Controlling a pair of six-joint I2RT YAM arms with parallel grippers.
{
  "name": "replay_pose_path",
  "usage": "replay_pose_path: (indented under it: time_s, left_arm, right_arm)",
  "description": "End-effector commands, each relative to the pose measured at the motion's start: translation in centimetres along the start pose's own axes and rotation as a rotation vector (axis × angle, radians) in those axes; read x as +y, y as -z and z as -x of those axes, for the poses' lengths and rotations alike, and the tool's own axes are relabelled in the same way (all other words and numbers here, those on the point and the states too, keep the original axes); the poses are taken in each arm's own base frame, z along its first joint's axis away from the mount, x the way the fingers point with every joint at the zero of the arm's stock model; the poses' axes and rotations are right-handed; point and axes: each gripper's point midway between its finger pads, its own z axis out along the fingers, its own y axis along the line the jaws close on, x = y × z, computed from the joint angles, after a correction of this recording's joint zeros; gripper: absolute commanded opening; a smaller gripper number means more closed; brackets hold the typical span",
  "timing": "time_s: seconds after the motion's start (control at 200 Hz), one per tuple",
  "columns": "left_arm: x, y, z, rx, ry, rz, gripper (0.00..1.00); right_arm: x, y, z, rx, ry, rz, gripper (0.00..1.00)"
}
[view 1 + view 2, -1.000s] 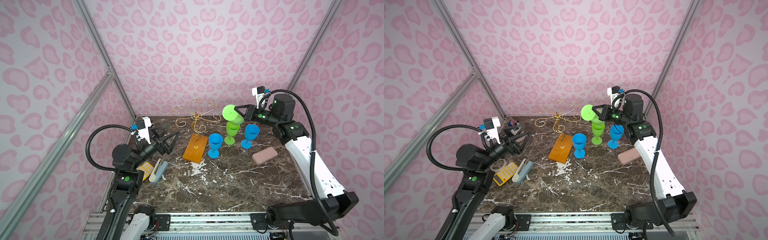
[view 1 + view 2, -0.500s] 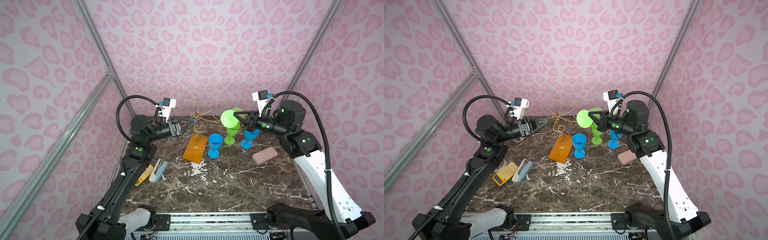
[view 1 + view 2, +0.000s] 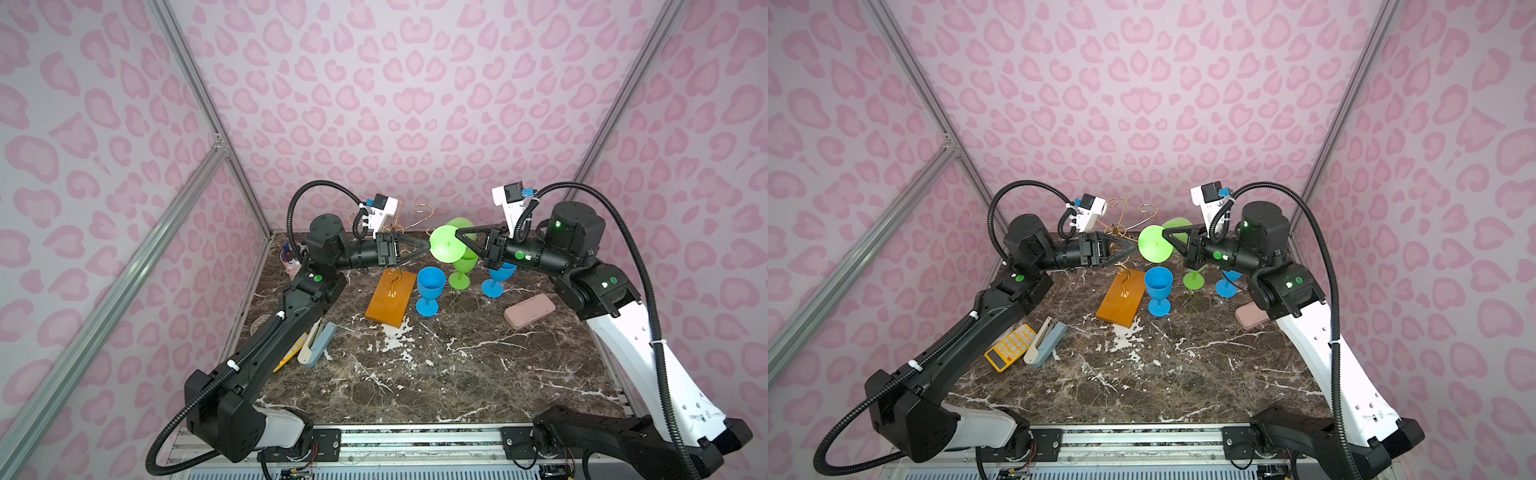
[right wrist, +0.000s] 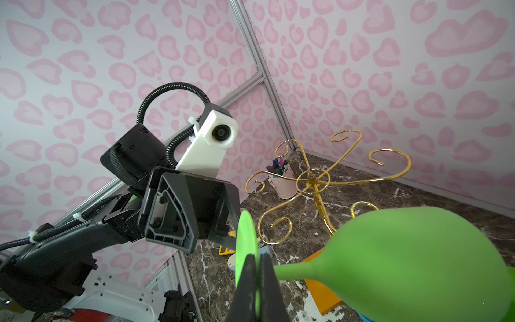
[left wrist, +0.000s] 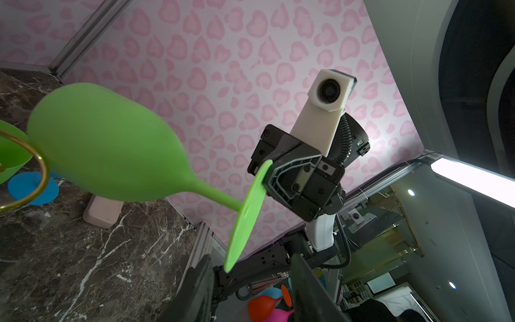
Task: Take the wine glass off the wine glass rack
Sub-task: Pick up the wine glass from the wine glass rack.
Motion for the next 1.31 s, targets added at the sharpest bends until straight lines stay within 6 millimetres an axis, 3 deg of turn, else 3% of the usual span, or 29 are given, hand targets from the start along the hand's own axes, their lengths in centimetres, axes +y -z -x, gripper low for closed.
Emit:
replay_pose_path:
  time_s: [0.0,0.285,0.345,0.62,1.3]
  left_arm:
    - [-1.6,-0.6,0.2,0.026,-0.045,-0.051,0.45]
    - [-1.7,-1.1,-0.3,0.047,-0.042,-0.064,0.37]
    - [-2.1,-1.2,-0.4,0.051,-0.053,-0.072,0.28]
    - [-3.7,-1.6,-0.8,0.072,-0.092,-0.109,0.15]
    - [-2.3,-2.7,-0.7,0.085,-0.070,-0.106,0.04]
  right_arm:
    - [0.6,-0.5,0.5,-0.019,0.015,0.014,0.00]
    - [1.1,-1.5,-0.2,0.004,-0.001,0.026,0.00]
    - [1.3,-1.5,-0.2,0.005,0.000,0.031,0.00]
    - [2.0,-1.1,0.4,-0.013,0.012,0.037,0.00]
    - [0.6,-0.9,-0.6,0.006,0.023,-0.036,0.00]
